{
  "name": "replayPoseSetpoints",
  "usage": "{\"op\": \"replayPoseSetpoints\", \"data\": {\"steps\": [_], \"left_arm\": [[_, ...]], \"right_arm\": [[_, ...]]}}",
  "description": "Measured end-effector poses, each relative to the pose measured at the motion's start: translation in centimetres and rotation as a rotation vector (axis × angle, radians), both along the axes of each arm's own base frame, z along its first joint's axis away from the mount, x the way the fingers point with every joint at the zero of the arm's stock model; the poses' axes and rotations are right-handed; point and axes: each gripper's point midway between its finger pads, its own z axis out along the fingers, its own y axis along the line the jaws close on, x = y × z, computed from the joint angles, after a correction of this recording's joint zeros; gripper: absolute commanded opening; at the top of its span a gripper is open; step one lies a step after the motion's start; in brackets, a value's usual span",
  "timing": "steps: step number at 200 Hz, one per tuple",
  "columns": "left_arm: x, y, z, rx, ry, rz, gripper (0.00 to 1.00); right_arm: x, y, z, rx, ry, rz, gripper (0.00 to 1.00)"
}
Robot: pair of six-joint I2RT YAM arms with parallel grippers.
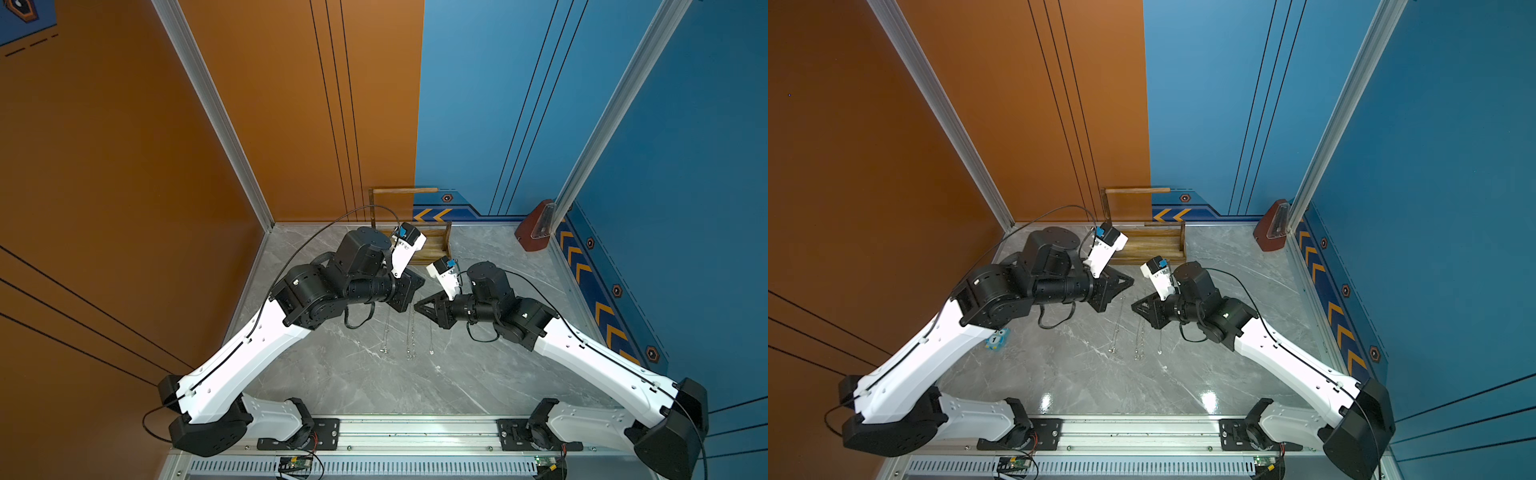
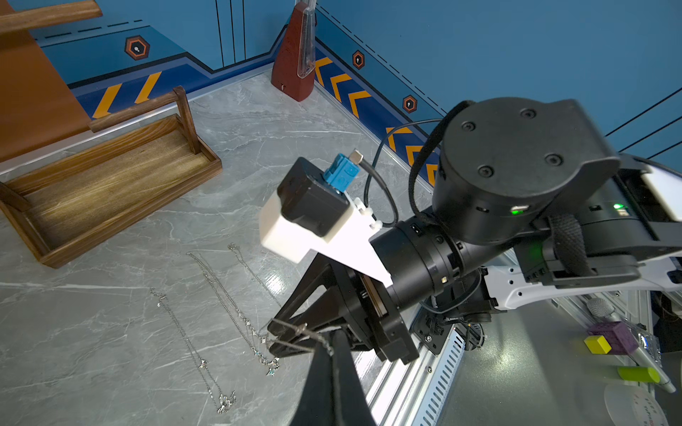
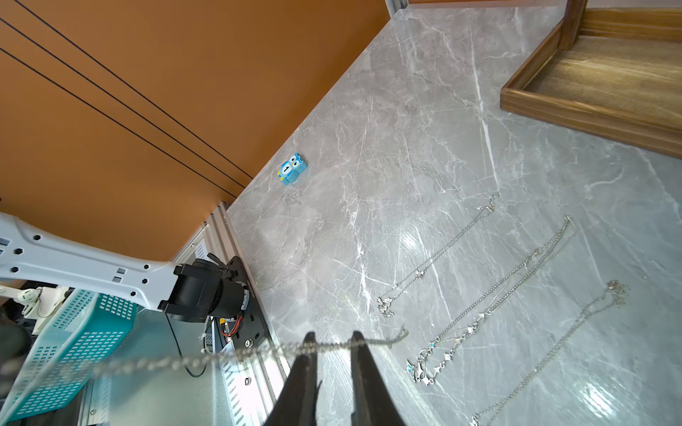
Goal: Take the necklace off the jewelry display stand
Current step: Place the necklace at the center of the board.
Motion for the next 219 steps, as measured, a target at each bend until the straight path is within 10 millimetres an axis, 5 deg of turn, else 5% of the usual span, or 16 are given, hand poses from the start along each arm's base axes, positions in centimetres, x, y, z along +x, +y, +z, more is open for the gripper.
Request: {"op": "replayPoseSetpoints", "data": {"steps": [86,219], "left_arm": [[-0.26,-0.21,-0.2,-0.003,0.014,-0.014,0.0],[-0.17,-0.53,-0.6,0.002,0.027,-0.019,0.0]], "right_arm": [[0.06,-0.36,0.4,0.006,-0.013,-0.013,0.31],[-0.45,0.45,0.82,0.044,0.003,0.035,0.02]]}}
